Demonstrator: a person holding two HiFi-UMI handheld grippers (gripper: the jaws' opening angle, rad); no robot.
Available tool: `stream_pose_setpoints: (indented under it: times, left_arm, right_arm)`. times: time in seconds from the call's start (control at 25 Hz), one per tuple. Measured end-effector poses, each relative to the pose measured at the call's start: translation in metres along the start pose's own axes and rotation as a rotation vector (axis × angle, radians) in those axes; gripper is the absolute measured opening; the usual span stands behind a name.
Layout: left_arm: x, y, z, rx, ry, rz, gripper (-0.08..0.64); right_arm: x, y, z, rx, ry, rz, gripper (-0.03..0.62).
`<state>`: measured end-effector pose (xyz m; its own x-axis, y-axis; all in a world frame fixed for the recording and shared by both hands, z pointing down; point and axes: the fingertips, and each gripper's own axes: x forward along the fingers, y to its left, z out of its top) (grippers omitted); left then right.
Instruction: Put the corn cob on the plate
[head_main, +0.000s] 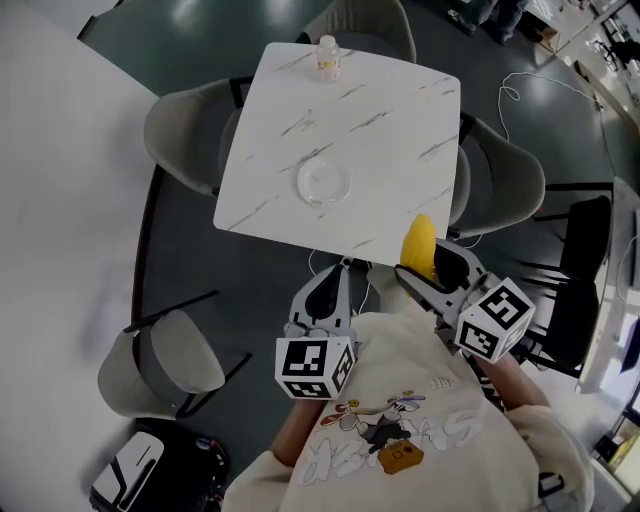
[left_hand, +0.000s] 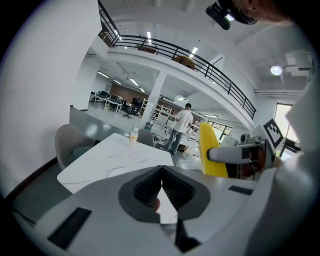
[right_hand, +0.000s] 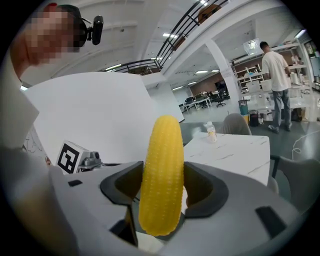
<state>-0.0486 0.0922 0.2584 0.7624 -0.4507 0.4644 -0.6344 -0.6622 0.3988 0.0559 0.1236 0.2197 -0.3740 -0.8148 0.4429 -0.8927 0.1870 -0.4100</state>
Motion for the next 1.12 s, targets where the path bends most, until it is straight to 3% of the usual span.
stream_pose_setpoints:
  times: [0.44,1.12]
  left_arm:
    - [0.054,-0.002,0.019,-0.021,-0.002,0.069,0.011]
    - [0.110,0.036,0.003,-0.052,0.039,0.195,0.011]
  right_arm:
    - [0.022,-0.051,0.039,-0.097,0.065,0.100,0.247]
    - [0.117,-0.089,0.029,-0.211,0.224,0.265,0.247]
